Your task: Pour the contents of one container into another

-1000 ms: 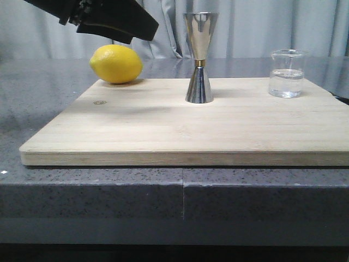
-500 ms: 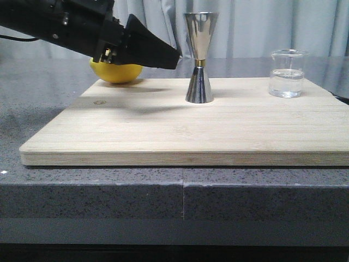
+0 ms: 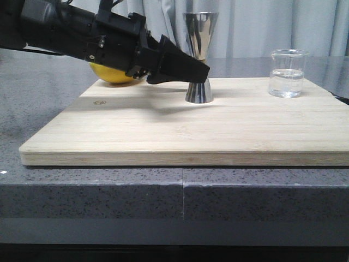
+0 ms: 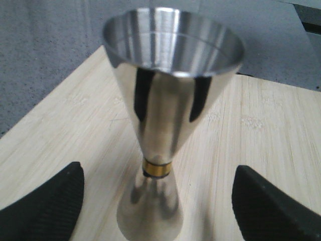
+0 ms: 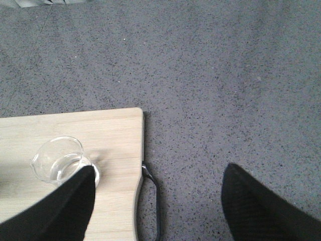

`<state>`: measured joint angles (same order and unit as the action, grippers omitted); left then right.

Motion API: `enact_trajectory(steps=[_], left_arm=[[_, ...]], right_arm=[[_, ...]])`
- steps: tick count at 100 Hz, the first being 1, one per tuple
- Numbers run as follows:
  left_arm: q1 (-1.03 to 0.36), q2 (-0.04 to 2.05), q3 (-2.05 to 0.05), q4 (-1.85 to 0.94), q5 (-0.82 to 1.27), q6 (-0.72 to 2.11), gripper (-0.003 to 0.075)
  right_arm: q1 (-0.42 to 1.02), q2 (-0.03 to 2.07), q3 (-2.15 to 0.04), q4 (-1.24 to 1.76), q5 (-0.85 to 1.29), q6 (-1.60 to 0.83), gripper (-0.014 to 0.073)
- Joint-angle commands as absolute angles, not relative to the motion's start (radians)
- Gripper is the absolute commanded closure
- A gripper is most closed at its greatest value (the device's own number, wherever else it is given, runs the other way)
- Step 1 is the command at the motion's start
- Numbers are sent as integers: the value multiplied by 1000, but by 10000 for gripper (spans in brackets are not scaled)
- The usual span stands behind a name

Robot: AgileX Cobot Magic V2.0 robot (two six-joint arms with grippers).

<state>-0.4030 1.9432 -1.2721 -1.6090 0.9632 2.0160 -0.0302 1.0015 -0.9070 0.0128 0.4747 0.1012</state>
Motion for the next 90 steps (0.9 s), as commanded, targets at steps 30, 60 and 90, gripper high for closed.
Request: enact_trajectory(steps=[30,60,90], left_arm=[[-447,1917,-1357,-1698,975,2021,175],[-461,1944,-1373,-1704,979,2021,175],[-461,1944,-1373,-1715,979,2021,267]], right_arm=[[-33,997,-942,10,399,94,112],[-33,997,-942,10,399,94,112],[-33,997,-942,10,399,94,112]])
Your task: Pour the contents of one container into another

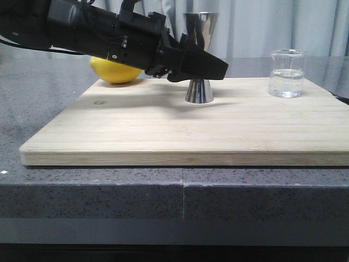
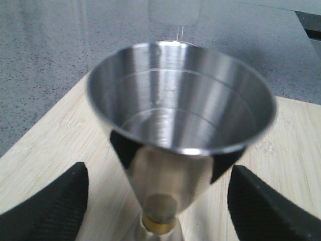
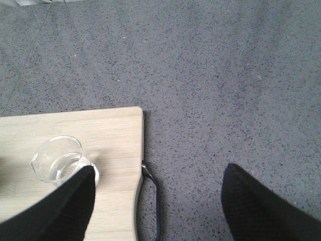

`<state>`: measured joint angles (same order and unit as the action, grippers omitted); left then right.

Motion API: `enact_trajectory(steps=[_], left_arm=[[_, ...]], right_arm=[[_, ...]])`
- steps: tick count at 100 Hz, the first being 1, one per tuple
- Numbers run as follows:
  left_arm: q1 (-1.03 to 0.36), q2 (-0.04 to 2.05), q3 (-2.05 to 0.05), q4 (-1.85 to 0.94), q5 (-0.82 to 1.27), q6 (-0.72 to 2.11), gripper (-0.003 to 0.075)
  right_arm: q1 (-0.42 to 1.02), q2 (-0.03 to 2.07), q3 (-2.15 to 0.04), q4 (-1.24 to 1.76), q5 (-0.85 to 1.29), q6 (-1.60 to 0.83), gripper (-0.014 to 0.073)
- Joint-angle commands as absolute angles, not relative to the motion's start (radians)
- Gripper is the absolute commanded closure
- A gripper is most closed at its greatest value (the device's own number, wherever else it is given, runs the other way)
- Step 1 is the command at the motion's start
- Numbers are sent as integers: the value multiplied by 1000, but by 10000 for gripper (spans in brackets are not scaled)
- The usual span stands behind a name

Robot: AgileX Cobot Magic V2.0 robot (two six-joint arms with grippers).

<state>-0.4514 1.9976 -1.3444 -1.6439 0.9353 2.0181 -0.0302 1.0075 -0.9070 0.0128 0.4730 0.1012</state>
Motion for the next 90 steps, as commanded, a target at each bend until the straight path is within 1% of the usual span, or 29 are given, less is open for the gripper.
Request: enact_trajectory(steps=[1,10,22,30,58,80,90], left_arm=[[-461,1944,-1373,-1717,979,2021,279],[-461,1944,-1373,-1717,980,2021,358],[-461,1944,-1373,-1717,980,2021,437],[-461,1944,-1373,-1717,980,2021,481],[-461,1944,-1373,-1720,998,2021,599],[-461,1944,-1373,-1720,1035,2021,714],[-461,1944,-1373,-1720,1053,2021,741]], right_arm=[[-33,997,-942,10,399,94,112],[-33,997,-942,10,399,94,112],[-33,997,-942,10,397,94,112],[-33,997,-942,10,397,94,112],[-33,997,-940,0,390,83,112],[-32,997,-853,-15,213,48,112],[-30,997,-792,-15,145,48,112]])
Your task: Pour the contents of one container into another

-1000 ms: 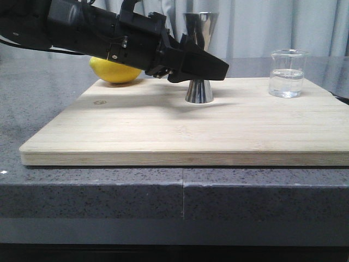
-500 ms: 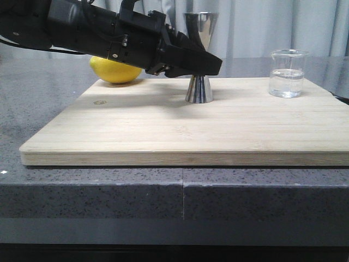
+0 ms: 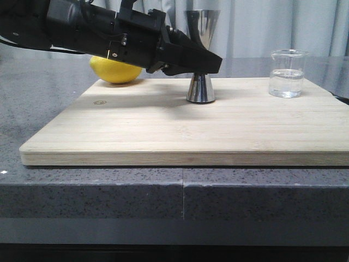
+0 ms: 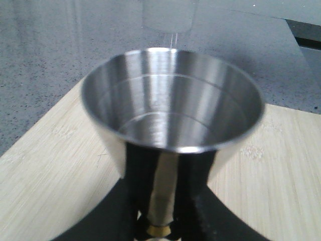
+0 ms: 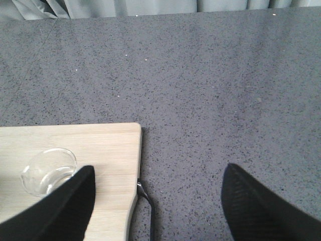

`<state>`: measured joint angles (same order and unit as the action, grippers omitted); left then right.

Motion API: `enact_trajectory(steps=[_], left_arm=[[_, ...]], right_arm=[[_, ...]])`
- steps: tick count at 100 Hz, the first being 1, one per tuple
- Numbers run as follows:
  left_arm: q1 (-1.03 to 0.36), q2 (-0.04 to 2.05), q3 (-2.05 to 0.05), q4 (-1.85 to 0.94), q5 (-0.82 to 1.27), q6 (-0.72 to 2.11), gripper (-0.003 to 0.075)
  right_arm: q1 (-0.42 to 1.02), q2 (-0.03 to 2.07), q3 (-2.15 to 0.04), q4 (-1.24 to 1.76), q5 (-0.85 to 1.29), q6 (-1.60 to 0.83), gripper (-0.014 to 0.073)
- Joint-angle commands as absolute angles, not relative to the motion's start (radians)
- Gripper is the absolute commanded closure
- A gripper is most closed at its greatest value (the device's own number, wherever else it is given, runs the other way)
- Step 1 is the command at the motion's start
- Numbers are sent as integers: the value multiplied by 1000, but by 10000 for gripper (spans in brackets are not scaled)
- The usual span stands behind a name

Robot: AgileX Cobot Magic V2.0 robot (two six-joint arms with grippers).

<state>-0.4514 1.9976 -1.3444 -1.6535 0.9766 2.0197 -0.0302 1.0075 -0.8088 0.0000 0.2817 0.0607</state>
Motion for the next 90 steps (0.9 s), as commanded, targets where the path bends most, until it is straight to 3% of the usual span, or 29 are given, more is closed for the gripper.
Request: enact_trajectory(steps=[1,22,48,70,90], left_arm=[[-461,1944,-1373,-1720,1058,2021,741],[-461,1942,-1377,-1720,1079,2019,741],[-461,1928,-1419,-1690,1089,1969,741],[-466,1928,-1459,-1638,1114,1925,741],[-468,1928,-1461,-1641,1116,1917,741]], right_arm=[[-30,997,-783,-15,137,48,112],[-23,997,-658,-15,0,48,112],[86,1004,-502,-62,-224,48,112],[97,1118,-437,-84,-411,48,109],[124,1236,-437,-103,-541,50,38]])
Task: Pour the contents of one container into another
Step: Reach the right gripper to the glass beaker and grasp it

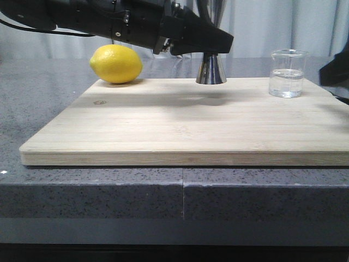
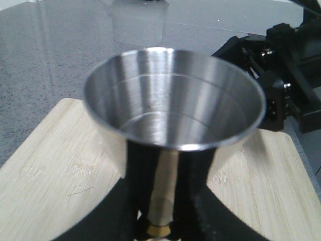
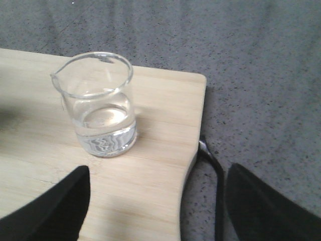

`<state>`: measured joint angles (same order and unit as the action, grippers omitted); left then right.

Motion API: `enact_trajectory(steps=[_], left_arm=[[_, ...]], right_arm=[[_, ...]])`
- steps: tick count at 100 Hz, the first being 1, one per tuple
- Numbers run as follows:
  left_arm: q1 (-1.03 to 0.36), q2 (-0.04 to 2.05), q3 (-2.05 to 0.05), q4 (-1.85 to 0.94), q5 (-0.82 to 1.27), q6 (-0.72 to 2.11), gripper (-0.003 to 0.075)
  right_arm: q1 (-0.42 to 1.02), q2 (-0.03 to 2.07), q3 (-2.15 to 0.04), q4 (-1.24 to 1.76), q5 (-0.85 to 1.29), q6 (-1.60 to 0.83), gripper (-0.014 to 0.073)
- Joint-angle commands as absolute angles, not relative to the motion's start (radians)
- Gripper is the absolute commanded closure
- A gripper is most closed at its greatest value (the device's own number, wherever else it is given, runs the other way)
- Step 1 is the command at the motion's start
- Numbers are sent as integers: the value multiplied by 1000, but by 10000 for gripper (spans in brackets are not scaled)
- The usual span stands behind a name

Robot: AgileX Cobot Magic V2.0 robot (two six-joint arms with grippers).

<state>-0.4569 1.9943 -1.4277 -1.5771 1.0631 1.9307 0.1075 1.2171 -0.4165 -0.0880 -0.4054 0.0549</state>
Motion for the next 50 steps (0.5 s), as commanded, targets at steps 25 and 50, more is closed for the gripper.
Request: enact_trajectory(steps=[25,50], left_arm=[[-468,1928,-1461,-1641,1116,1917,741],[-468,1928,-1461,-1641,1118,1917,741]], right_arm=[[155,1307,-437,-106,-706,50,22],[155,1391,-467,-106,-756,50,22]])
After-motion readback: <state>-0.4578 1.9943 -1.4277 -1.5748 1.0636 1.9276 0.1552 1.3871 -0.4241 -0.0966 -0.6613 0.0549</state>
